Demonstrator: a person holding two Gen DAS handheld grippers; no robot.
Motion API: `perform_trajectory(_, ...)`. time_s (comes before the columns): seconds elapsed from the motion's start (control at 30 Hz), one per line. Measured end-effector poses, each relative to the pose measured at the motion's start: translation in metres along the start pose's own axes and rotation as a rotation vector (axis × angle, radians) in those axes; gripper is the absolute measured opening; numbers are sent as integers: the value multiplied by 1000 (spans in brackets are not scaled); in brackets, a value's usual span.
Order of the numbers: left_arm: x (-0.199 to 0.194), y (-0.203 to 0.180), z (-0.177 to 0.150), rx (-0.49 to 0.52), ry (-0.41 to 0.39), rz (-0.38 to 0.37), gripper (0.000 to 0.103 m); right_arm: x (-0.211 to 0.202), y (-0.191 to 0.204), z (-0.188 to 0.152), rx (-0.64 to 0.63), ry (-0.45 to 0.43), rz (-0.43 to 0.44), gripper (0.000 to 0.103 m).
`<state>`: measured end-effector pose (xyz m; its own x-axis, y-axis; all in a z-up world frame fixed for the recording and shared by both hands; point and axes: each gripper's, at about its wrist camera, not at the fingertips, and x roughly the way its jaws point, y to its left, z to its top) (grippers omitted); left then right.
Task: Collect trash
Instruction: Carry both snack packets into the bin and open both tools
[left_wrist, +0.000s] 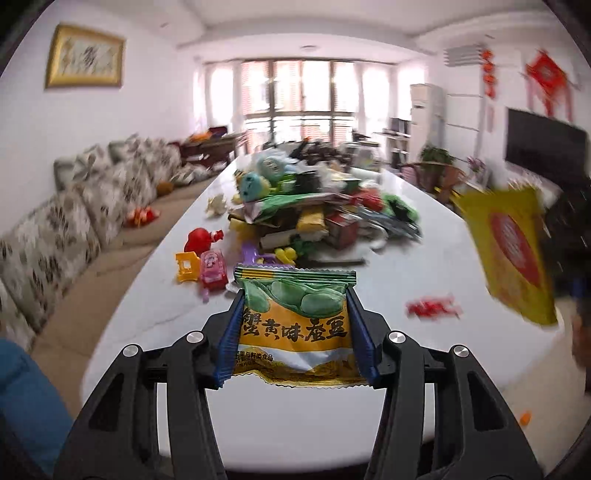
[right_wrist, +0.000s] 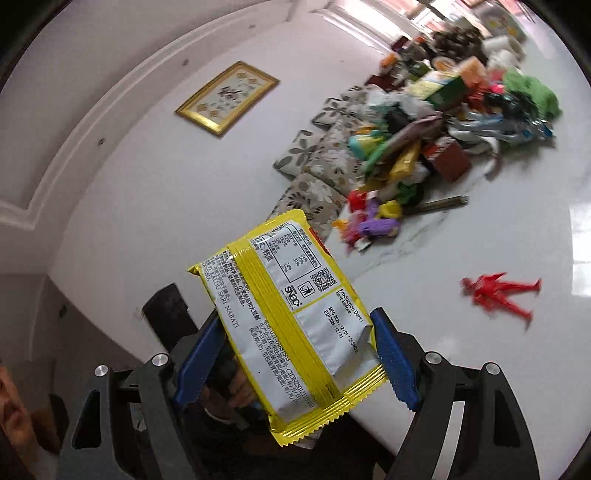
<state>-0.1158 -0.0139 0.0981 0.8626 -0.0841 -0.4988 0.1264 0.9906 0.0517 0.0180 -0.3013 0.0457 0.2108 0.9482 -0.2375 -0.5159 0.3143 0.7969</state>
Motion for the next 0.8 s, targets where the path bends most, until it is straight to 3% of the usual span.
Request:
perform_trajectory(0.13,-25,-10,-41,85,39,-37,50,4,32,-49,-131,79,-89,78)
perform_trajectory(0.3,-19,-21,-123,144,252,-118,51,21,28,-122,-152,271,-188,78)
perform_trajectory(0.37,0,-26,-153,147,351,-159,51,32,15,-146,-146,348,-237,78)
perform_trajectory(0.53,68,-32,-216,140,604,-160,51,72,-49,-193,-117,522,-406,78)
perform_trajectory(0.67,117,-34,-255,97,794,-120,51,103,-97,-215,-28,611,-458,77)
perform_trajectory(0.8,145,-34,-285,82,933,-48,51,130,-128,-236,-11,682,-593,77)
